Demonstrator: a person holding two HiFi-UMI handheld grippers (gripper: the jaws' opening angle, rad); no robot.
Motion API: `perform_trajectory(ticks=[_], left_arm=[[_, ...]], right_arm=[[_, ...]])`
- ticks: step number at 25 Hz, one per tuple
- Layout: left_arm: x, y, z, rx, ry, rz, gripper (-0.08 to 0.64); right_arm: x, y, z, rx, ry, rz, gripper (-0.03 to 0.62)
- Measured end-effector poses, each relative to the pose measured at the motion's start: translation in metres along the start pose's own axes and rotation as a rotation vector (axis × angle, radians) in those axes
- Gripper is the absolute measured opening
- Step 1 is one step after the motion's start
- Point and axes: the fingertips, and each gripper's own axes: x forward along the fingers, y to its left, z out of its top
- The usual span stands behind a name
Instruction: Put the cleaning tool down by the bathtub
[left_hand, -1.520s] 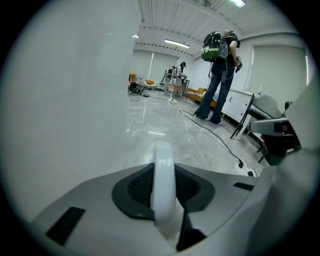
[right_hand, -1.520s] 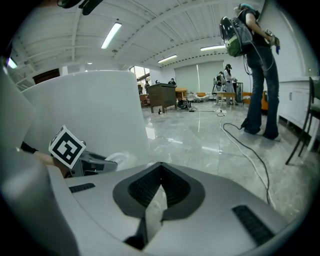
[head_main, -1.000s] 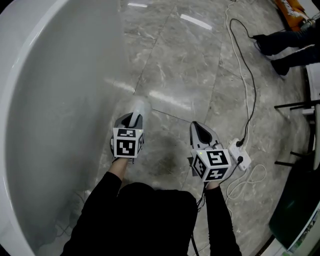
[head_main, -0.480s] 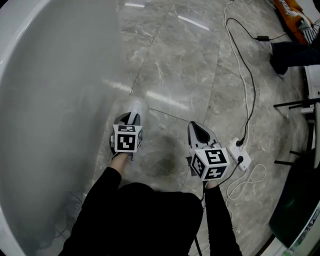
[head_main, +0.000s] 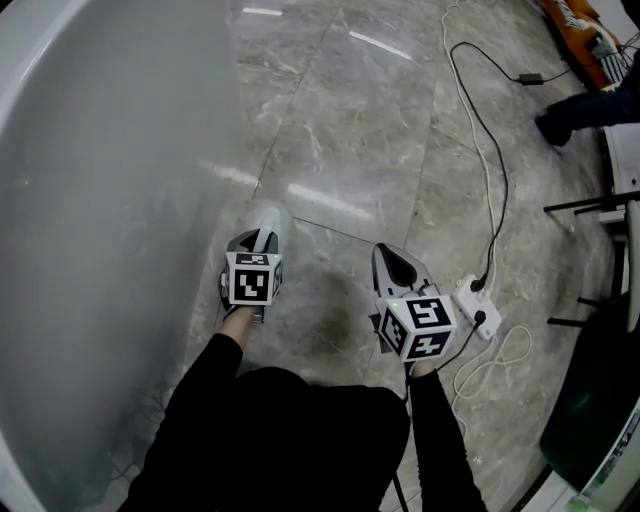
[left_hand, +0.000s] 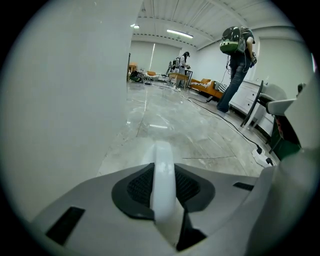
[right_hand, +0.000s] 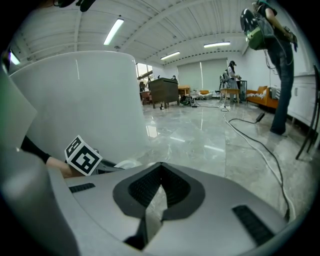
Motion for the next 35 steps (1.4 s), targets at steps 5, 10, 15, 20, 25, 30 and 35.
perform_trajectory(ticks=[5, 10, 15, 20, 25, 30, 35], left_arm=[[0.004, 0.001, 0.001, 0.004, 0.007, 0.003, 0.098], [0.005, 0.000, -0.002, 0.025, 0.024, 0.009, 0.098], [-0.001, -0.001, -0.005, 0.044, 0.030, 0.008, 0.137], [-0.036, -0.009, 0.022, 0.035, -0.044, -0.047, 0.158], [-0.071, -0.013, 0.047, 0.089, -0.100, -0.080, 0.155], [-0.095, -0.020, 0.065, 0.137, -0.136, -0.096, 0.115], [-0.114, -0.027, 0.088, 0.153, -0.188, -0.119, 0.080]], right_arm=[[0.003, 0.001, -0.001, 0.007, 0.006, 0.005, 0.000], [0.002, -0.002, 0.000, 0.010, -0.001, 0.000, 0.000], [0.001, -0.007, 0.002, 0.025, -0.016, -0.008, 0.000], [0.000, -0.006, 0.009, 0.020, -0.031, 0.001, 0.000], [0.000, -0.005, 0.011, 0.027, -0.037, 0.009, 0.000], [-0.001, 0.000, 0.015, 0.039, -0.044, 0.018, 0.000], [-0.006, 0.004, 0.023, 0.015, -0.051, 0.018, 0.000]])
